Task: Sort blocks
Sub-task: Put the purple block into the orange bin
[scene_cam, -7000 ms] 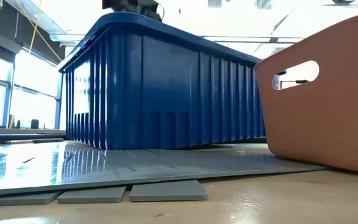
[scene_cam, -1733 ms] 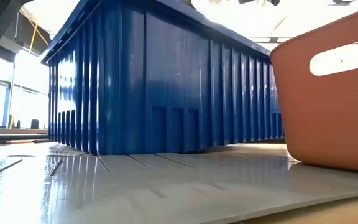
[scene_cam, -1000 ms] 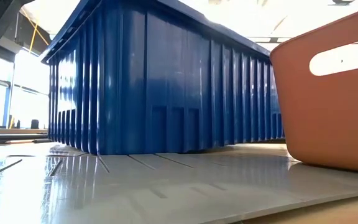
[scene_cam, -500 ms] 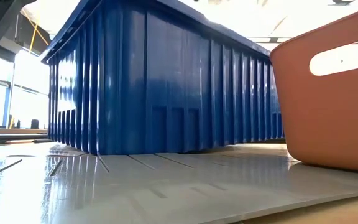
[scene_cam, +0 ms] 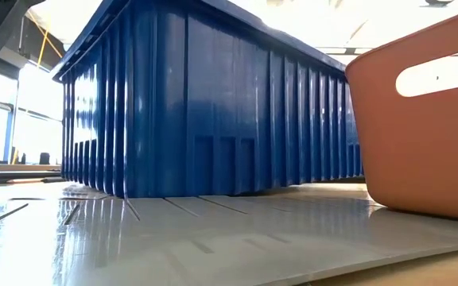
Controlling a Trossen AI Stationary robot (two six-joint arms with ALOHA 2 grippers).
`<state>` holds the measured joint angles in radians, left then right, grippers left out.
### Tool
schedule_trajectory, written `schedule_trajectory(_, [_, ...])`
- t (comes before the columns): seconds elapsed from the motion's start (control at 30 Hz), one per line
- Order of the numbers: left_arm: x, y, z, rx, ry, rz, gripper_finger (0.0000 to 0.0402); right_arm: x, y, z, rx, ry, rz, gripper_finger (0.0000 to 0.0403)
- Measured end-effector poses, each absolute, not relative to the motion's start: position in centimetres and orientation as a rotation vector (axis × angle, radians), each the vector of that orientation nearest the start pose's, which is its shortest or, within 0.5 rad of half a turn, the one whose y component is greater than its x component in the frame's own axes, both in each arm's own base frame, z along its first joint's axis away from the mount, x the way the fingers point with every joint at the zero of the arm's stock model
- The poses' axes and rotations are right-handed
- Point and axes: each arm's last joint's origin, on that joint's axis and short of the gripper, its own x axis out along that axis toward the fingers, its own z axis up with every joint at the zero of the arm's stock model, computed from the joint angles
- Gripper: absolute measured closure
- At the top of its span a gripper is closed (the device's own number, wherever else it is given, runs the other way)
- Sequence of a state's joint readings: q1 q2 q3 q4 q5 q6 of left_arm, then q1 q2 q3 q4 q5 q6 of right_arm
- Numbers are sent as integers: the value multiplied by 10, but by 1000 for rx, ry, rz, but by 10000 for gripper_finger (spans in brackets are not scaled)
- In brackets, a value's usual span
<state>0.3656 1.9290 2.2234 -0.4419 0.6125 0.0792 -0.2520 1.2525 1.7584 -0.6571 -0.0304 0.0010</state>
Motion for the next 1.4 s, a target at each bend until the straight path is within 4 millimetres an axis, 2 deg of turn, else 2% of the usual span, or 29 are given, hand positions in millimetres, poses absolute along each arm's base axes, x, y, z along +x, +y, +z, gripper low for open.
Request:
schedule_trajectory(0.43, [399,134,467,12,105,-251,311,226,-55,501,43,213,-136,173])
schedule_trajectory(0.57, [399,134,470,3,86,-251,311,226,-55,501,43,211,-137,215])
schedule_trajectory(0.73, [399,134,469,-23,92,-250,311,223,-54,501,84,218,-149,300])
schedule_trajectory(0.83, [400,134,468,-67,102,-249,311,223,-54,499,116,233,-154,302])
schedule_trajectory(0.9, [400,134,468,-113,106,-247,292,221,-54,501,146,225,-155,302])
schedule_trajectory(0.97, [399,136,468,-131,112,-240,252,217,-53,505,178,225,-158,302])
schedule_trajectory(1.07, [395,142,467,-154,133,-221,192,207,-50,516,236,222,-165,302])
schedule_trajectory(1.13, [392,150,465,-197,153,-188,167,196,-46,523,296,239,-147,302])
schedule_trajectory(1.23, [384,160,462,-255,205,-146,152,186,-41,520,420,338,-98,302])
schedule_trajectory(1.4, [356,174,467,-308,274,-88,154,188,-30,497,665,582,41,302])
